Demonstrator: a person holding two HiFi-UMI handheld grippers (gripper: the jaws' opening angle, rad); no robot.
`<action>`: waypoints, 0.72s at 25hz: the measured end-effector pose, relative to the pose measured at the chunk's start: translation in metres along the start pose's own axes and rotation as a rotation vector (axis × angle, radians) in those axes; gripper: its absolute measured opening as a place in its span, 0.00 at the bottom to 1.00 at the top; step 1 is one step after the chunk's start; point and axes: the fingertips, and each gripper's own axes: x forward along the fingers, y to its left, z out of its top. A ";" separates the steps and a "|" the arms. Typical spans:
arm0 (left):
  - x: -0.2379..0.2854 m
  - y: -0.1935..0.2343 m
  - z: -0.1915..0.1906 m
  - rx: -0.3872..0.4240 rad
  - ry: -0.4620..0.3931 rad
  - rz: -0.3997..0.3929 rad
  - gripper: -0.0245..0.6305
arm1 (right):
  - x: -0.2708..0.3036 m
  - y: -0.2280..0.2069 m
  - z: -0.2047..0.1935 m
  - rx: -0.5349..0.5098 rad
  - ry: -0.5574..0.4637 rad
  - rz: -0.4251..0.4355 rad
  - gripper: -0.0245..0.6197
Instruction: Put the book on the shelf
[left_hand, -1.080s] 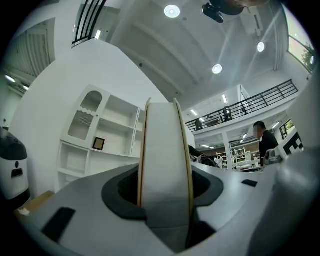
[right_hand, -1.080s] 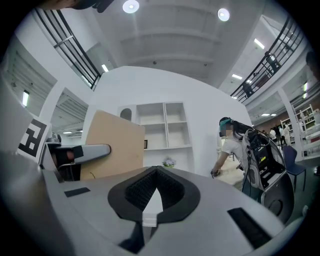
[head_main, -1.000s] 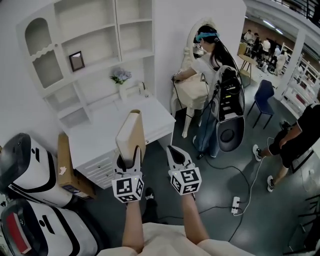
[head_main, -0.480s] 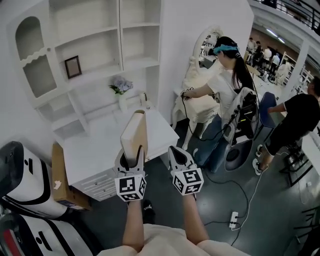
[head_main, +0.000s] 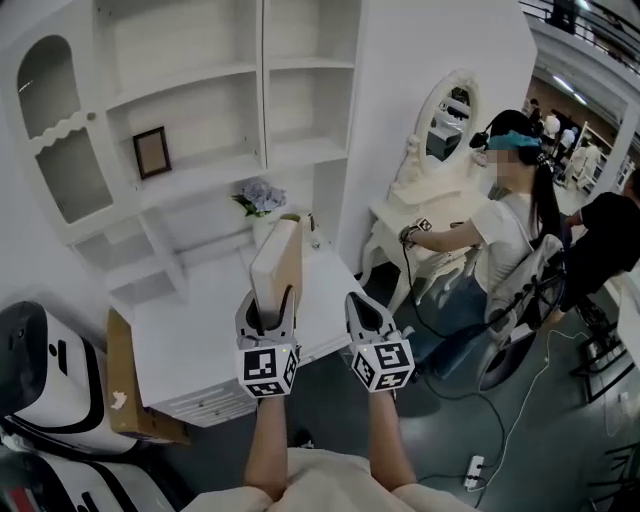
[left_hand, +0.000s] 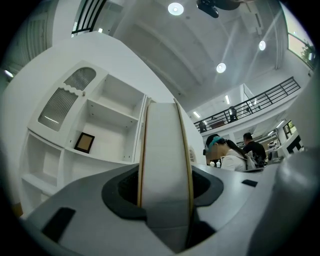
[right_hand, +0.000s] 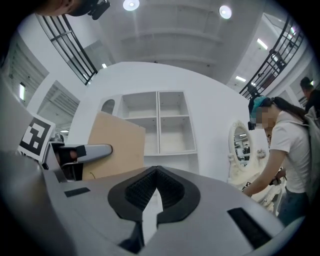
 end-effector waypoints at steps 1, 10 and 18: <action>0.011 0.008 -0.001 -0.001 -0.007 0.003 0.37 | 0.014 -0.002 -0.002 -0.001 -0.002 0.001 0.08; 0.080 0.048 -0.030 0.007 0.017 0.008 0.37 | 0.094 -0.027 -0.035 0.034 0.026 -0.008 0.08; 0.131 0.050 -0.049 0.026 0.043 -0.010 0.37 | 0.144 -0.057 -0.056 0.085 0.045 -0.020 0.08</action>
